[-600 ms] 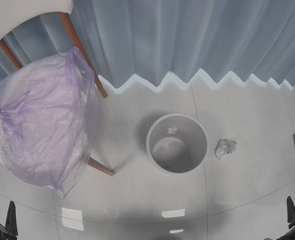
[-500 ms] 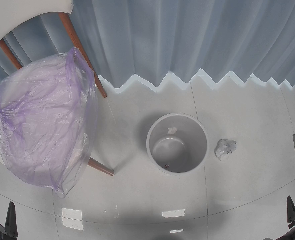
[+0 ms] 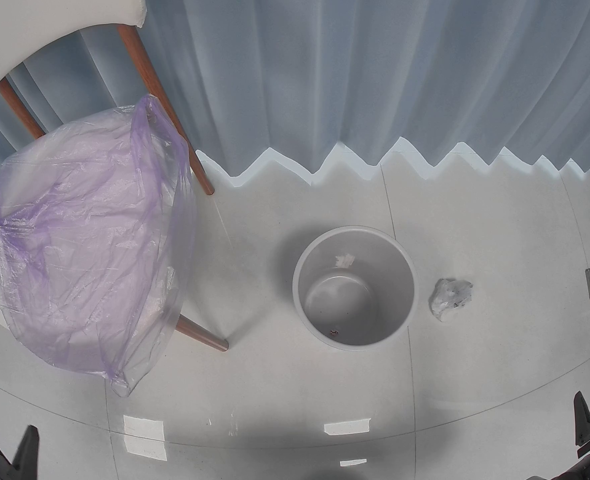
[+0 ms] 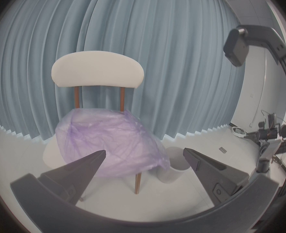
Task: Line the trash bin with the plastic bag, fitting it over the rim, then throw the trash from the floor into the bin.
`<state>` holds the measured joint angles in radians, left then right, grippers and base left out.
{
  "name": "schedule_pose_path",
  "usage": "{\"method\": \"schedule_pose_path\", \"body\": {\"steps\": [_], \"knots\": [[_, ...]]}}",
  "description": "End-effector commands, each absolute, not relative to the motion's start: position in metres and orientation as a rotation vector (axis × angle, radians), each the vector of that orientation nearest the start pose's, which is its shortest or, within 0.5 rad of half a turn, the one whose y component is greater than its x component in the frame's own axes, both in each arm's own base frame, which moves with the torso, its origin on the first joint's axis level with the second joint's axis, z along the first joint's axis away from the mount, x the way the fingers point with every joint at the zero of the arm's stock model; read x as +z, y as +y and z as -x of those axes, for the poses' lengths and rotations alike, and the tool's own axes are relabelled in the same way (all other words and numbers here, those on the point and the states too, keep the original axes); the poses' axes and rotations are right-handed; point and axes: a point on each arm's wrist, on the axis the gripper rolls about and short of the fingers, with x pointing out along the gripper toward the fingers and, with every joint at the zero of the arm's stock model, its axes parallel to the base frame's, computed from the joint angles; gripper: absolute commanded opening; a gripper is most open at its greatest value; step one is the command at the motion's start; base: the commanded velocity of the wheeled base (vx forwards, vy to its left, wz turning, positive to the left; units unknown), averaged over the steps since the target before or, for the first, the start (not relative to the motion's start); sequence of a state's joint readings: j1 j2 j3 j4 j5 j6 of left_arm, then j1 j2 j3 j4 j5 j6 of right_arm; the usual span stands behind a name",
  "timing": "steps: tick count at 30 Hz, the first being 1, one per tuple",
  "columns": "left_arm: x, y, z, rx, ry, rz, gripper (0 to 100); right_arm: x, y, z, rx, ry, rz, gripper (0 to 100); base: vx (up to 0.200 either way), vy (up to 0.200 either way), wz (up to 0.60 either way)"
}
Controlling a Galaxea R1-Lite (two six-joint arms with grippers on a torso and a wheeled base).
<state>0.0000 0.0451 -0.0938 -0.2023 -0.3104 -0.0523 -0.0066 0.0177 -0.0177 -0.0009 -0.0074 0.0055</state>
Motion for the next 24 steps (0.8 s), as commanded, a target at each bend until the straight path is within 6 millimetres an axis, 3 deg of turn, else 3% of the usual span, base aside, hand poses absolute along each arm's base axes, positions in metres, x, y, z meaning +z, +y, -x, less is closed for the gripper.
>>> {"method": "schedule_pose_path", "body": {"steps": [1, 5, 6, 8, 9, 12, 19, 24], "knots": [[0.214, -0.007, -0.007, -0.307, -0.143, 0.087, 100, 0.075, 0.0, 0.023, -0.012, 0.0, -0.003, 100, 0.0, 0.0, 0.0], [0.231, -0.009, -0.025, -0.41, -0.12, 0.087, 100, 0.075, 0.0, 0.023, -0.012, 0.0, -0.003, 100, 0.0, 0.0, 0.0], [0.238, -0.013, -0.03, -0.565, -0.128, 0.082, 100, 0.076, 0.0, 0.023, -0.012, -0.002, -0.005, 100, 0.0, 0.0, 0.0], [0.238, -0.014, -0.031, -0.577, -0.129, 0.081, 100, 0.076, 0.0, 0.023, -0.012, -0.002, -0.005, 100, 0.0, 0.0, 0.0], [0.241, -0.021, -0.036, -0.77, -0.122, 0.079, 100, 0.075, 0.0, 0.023, -0.011, 0.0, -0.003, 100, 0.0, 0.0, 0.0], [0.244, -0.029, -0.05, -0.886, -0.067, 0.088, 100, 0.076, 0.0, 0.023, -0.003, -0.002, -0.005, 100, 0.0, 0.0, 0.0], [0.266, -0.058, -0.114, -0.916, 0.012, 0.049, 100, 0.076, 0.0, 0.023, -0.003, -0.002, -0.005, 100, 0.0, 0.0, 0.0], [0.3, -0.083, -0.162, -0.751, -0.063, -0.071, 100, 0.076, 0.0, 0.023, -0.003, -0.002, -0.005, 100, 0.0, 0.0, 0.0]]}}
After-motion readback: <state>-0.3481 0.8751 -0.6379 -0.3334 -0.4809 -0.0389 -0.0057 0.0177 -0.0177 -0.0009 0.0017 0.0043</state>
